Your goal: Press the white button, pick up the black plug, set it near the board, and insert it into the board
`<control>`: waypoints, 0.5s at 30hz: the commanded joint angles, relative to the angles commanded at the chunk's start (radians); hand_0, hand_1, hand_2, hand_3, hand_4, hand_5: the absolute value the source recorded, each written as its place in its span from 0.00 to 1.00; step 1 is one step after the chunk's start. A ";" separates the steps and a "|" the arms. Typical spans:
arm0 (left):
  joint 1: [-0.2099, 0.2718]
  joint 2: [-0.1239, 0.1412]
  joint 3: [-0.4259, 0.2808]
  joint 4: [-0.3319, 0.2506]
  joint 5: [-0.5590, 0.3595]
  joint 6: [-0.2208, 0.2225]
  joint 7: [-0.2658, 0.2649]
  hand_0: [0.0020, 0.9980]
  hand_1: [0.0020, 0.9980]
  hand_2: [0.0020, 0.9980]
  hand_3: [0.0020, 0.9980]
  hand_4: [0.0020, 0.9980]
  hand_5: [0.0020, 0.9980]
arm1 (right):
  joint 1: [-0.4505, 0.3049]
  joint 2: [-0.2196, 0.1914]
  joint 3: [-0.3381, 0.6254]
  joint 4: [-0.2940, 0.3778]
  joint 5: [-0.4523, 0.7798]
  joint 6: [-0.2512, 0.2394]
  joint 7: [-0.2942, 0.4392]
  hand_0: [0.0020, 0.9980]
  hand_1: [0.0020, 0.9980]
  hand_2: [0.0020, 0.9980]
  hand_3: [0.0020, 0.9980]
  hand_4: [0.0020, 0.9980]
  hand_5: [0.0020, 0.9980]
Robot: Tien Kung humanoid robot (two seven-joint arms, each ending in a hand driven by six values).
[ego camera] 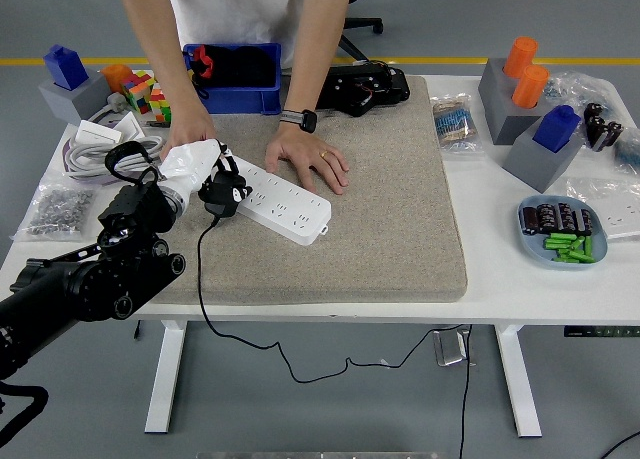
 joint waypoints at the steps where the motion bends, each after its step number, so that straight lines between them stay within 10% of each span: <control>1: 0.001 0.001 -0.001 -0.001 -0.002 0.001 -0.005 0.43 0.50 0.48 0.59 0.56 0.00 | 0.000 0.000 0.000 0.000 0.000 0.000 0.000 0.75 0.62 0.62 0.60 0.63 0.39; 2: 0.001 0.001 -0.001 -0.002 -0.002 0.002 -0.008 0.69 0.75 0.69 0.74 0.81 0.13 | 0.000 0.000 0.000 0.000 0.000 0.000 0.000 0.75 0.63 0.62 0.60 0.63 0.39; 15: 0.007 0.006 -0.003 -0.014 0.007 0.005 -0.013 0.80 0.87 0.83 0.83 0.90 0.35 | -0.001 0.002 0.002 0.000 0.000 0.001 0.000 0.75 0.62 0.62 0.60 0.63 0.39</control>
